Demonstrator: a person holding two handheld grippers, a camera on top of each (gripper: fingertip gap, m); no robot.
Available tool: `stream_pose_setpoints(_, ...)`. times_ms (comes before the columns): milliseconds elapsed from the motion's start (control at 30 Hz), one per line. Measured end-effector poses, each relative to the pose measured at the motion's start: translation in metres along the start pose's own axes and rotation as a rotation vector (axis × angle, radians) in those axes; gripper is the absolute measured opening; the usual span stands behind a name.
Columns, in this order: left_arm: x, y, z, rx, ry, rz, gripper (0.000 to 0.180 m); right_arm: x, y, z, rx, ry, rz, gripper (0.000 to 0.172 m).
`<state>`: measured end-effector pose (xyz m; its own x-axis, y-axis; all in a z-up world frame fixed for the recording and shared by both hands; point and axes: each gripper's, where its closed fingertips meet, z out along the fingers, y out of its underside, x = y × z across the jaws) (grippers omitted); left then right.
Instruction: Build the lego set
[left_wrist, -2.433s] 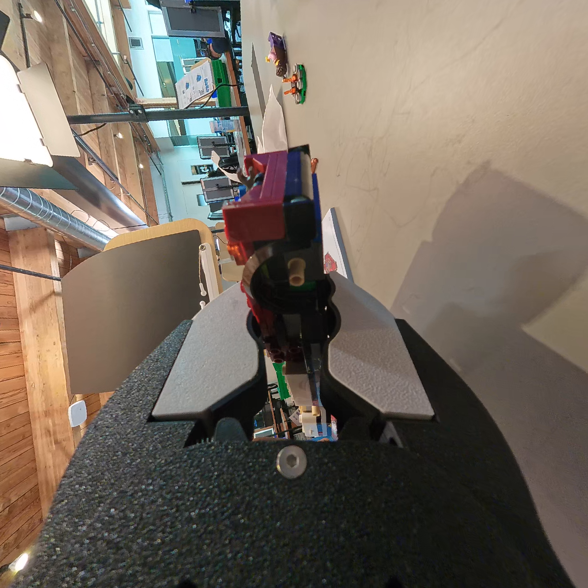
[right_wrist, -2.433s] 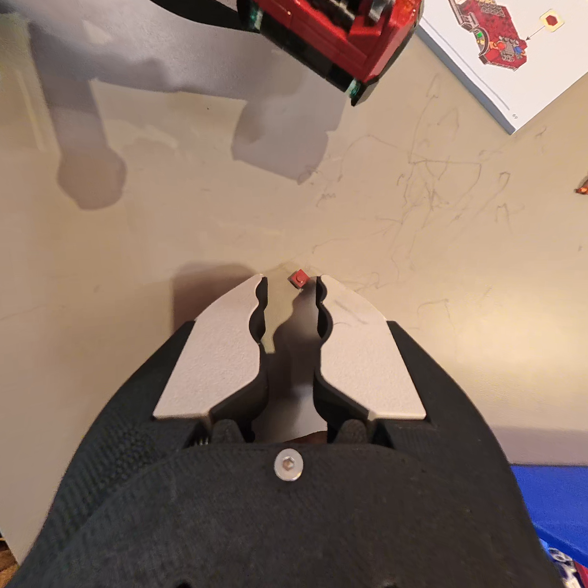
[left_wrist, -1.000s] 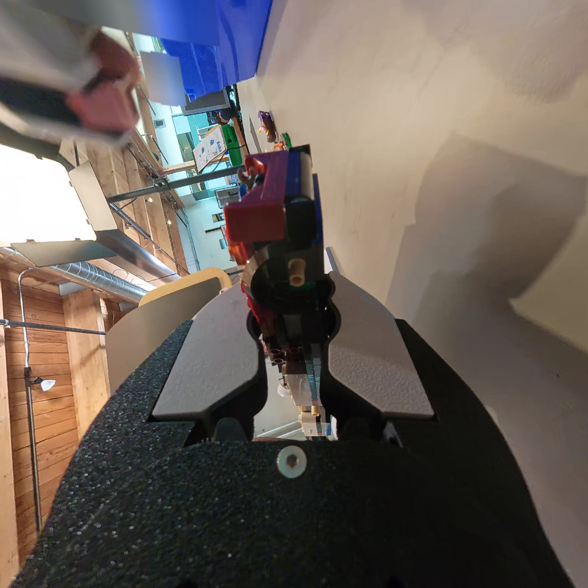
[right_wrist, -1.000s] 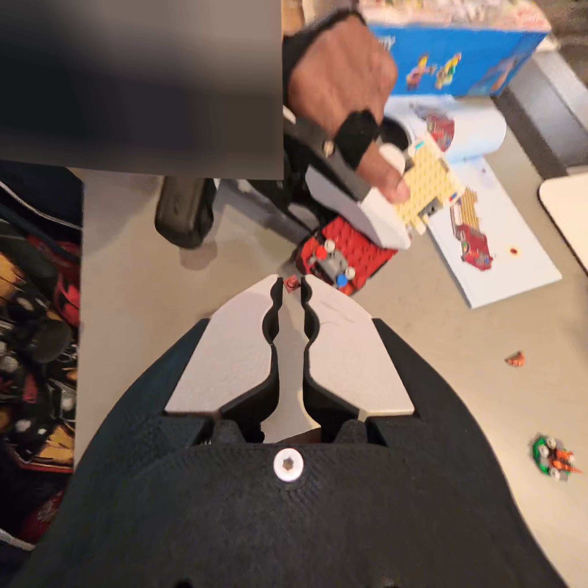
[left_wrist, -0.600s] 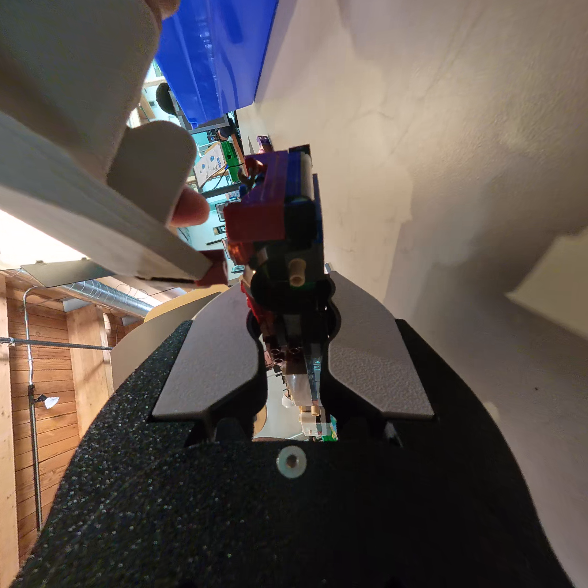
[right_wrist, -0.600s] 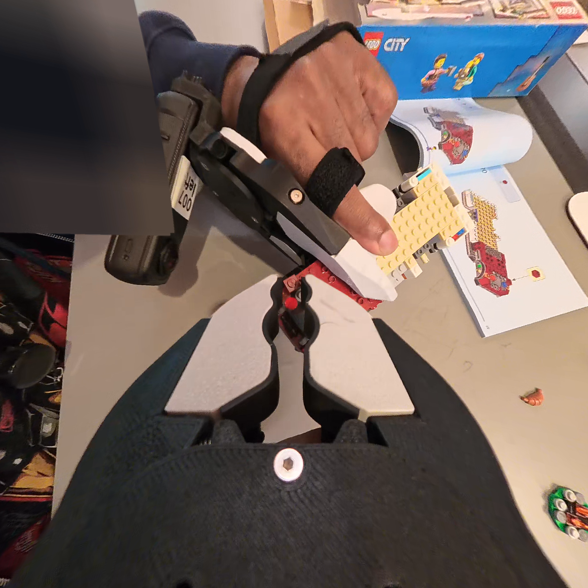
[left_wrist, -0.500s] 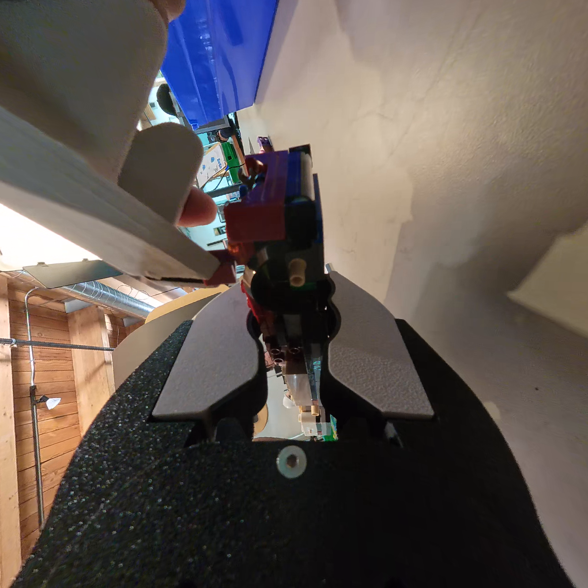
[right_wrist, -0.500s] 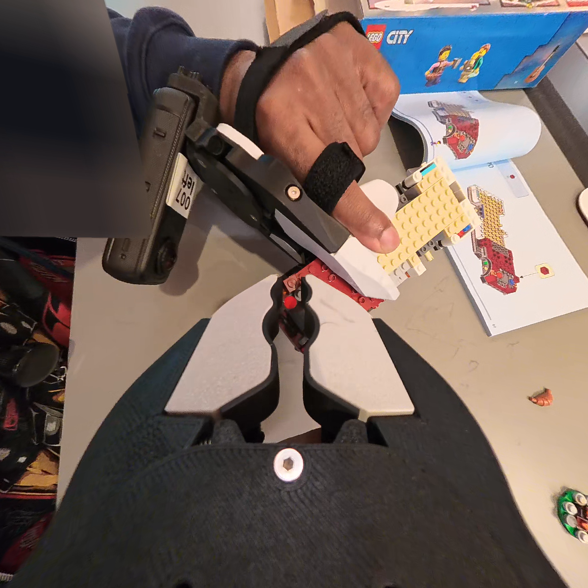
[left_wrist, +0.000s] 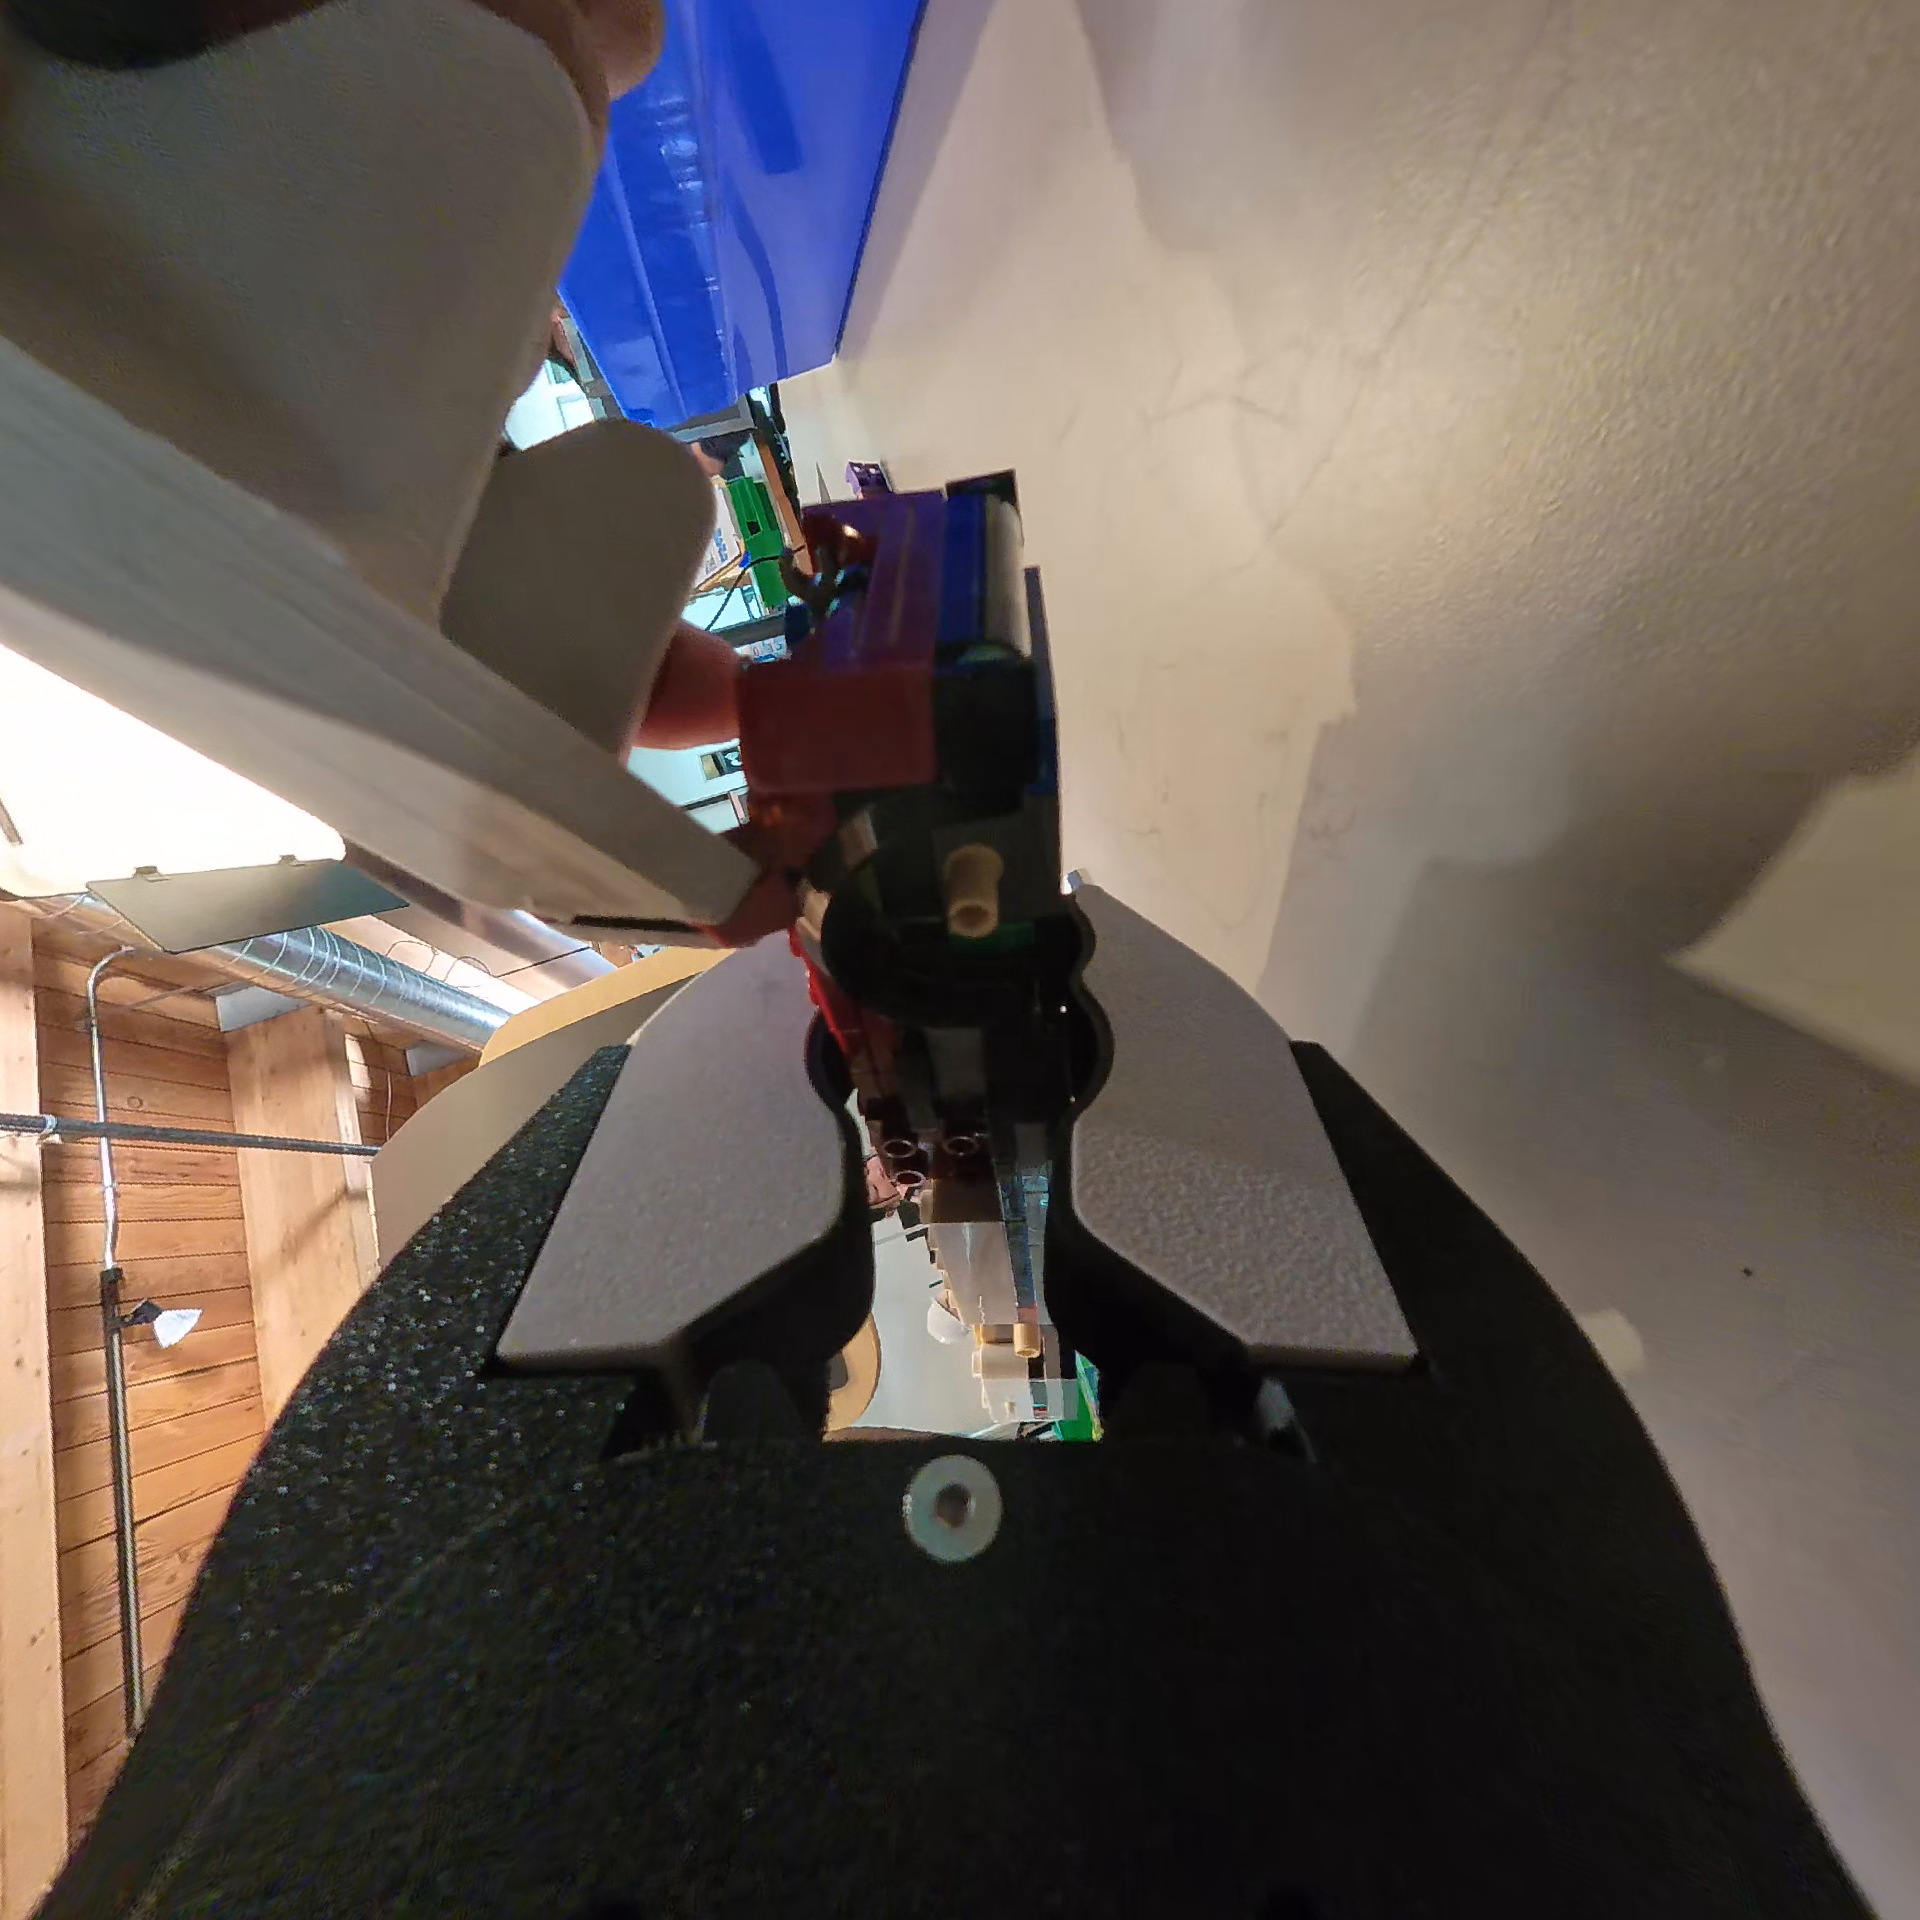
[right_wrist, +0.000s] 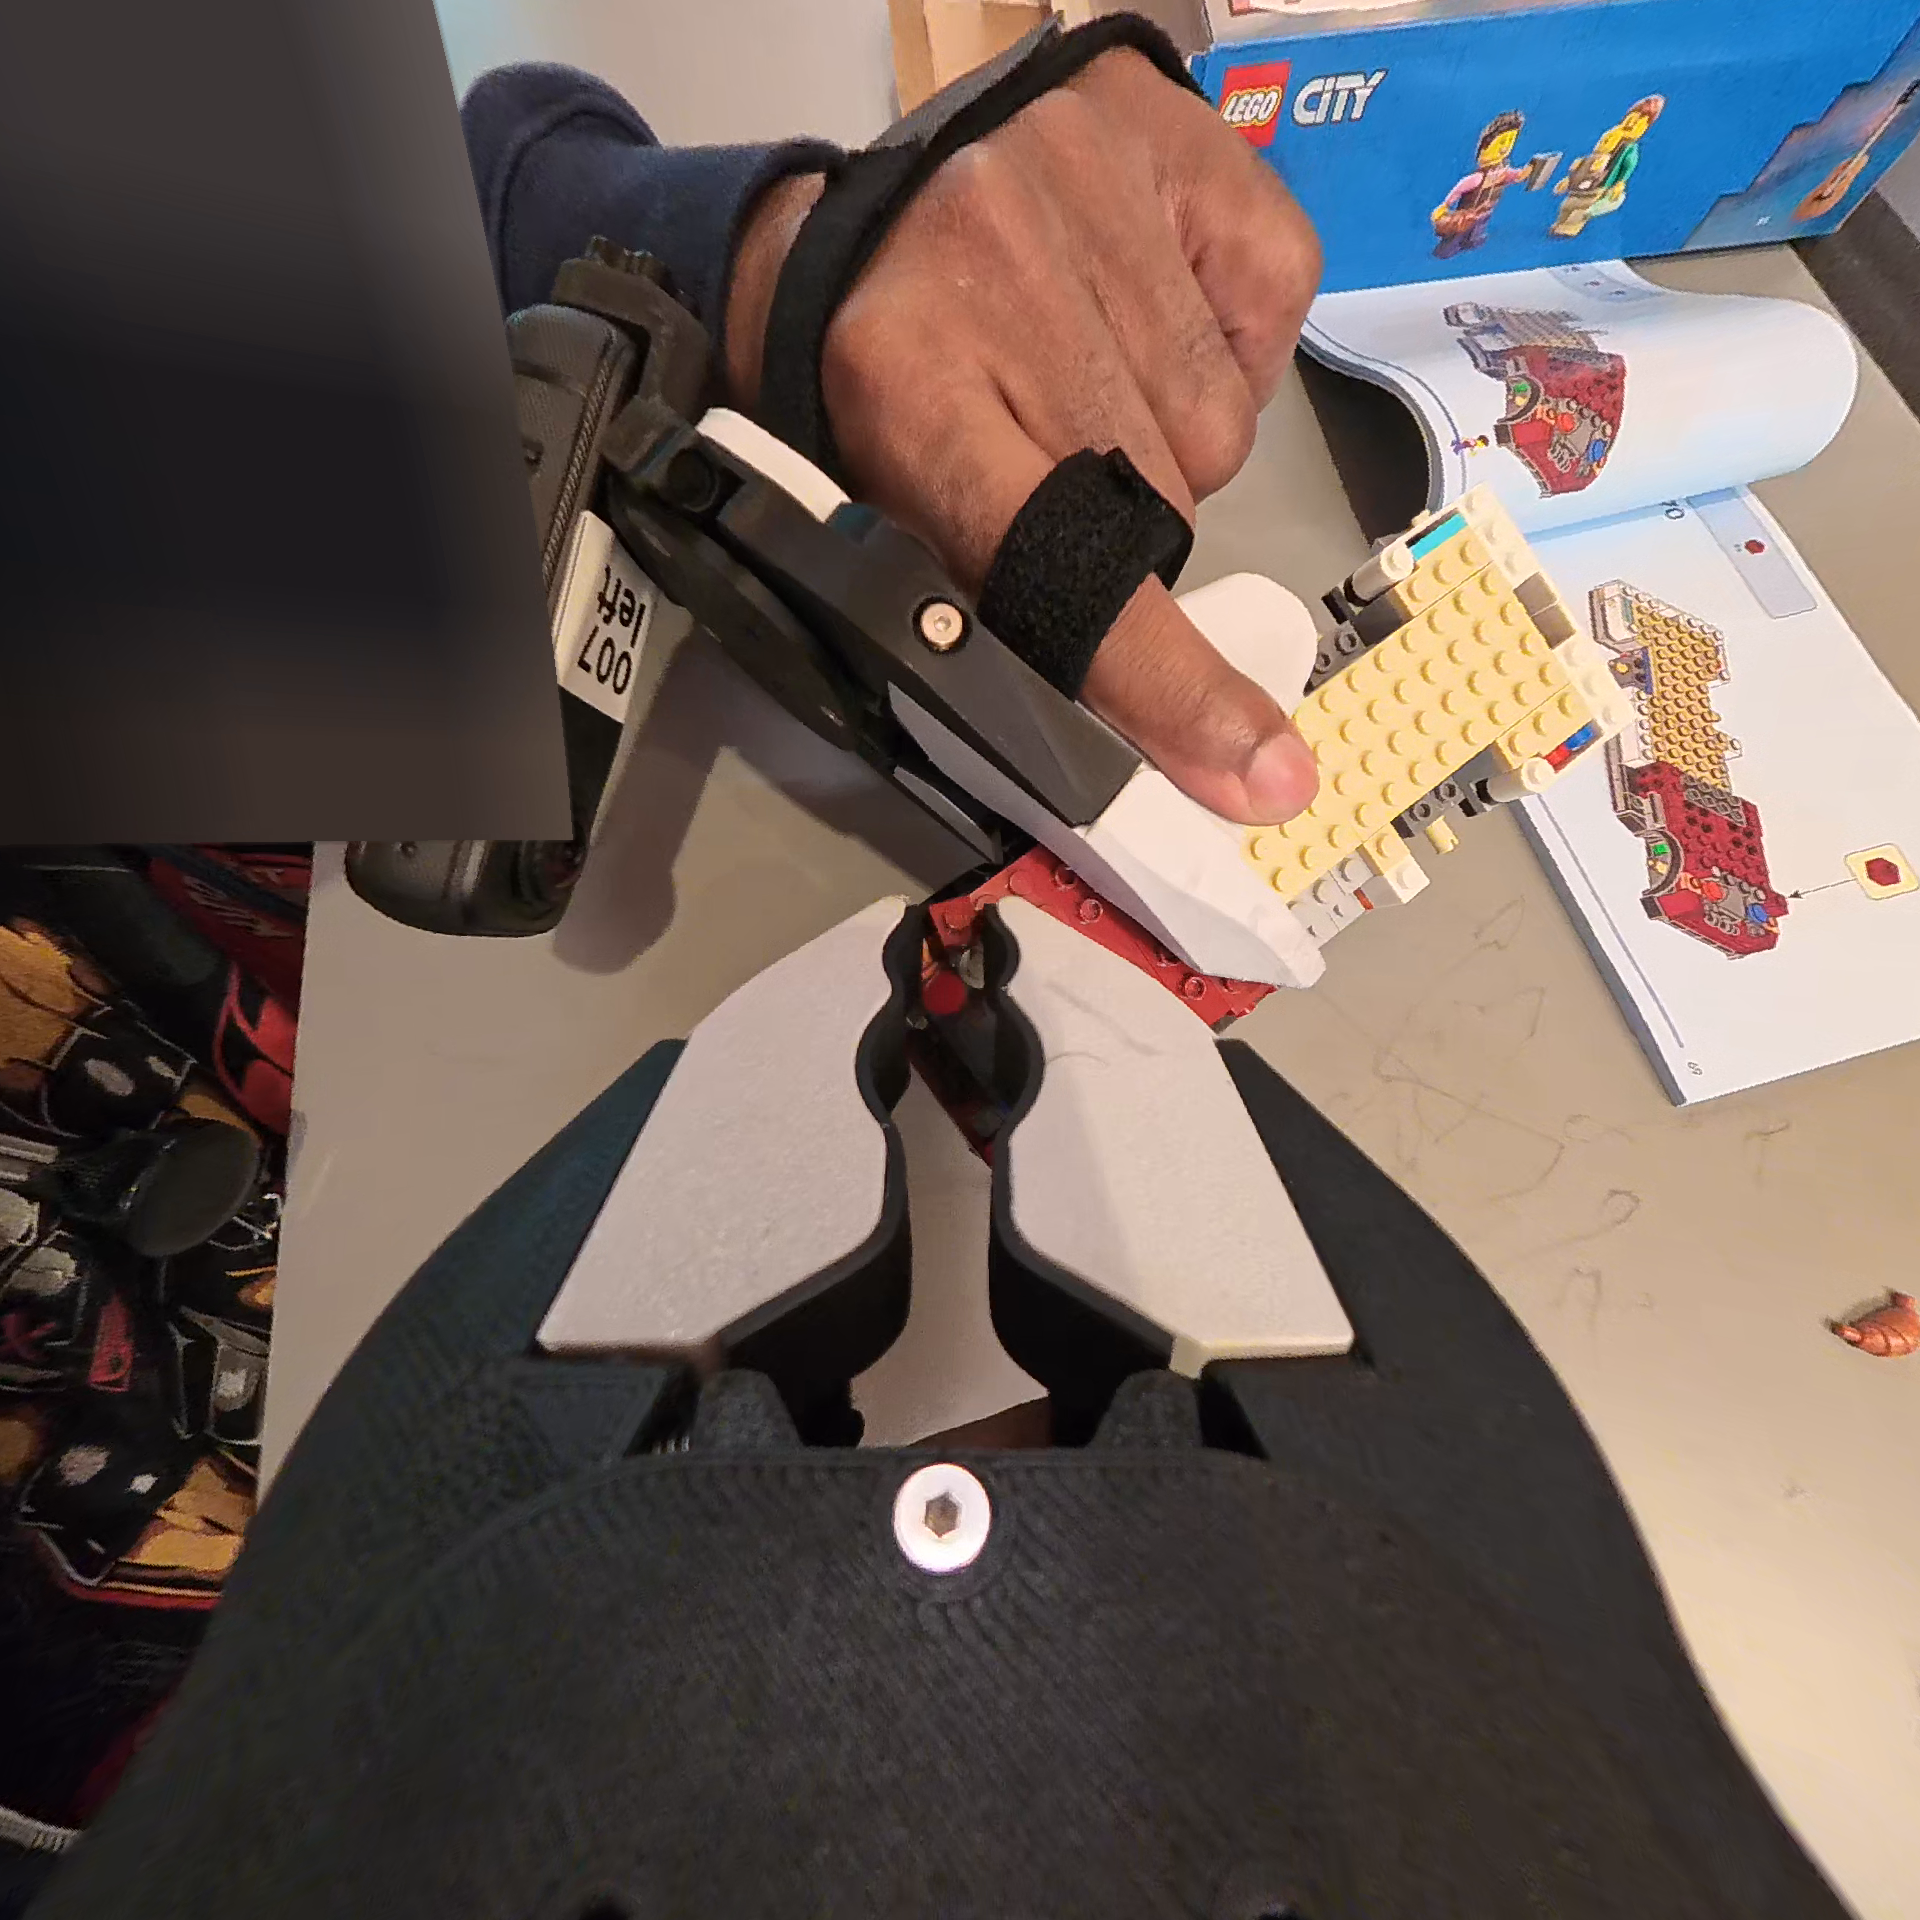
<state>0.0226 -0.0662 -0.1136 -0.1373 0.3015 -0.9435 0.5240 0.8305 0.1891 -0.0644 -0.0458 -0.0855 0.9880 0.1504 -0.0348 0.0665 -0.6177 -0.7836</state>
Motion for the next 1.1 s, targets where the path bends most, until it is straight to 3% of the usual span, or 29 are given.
stream_pose_setpoints(433, -0.0029, -0.0023, -0.0002, 0.006, -0.007, -0.001, 0.035, -0.0021, -0.0012, -0.0018, 0.085, -0.052, -0.031, 0.01)
stream_pose_setpoints(1100, -0.0009, -0.0055, -0.0009, 0.022, 0.013, -0.017, 0.036, -0.003, -0.0004, -0.0022, 0.084, -0.059, -0.061, 0.015)
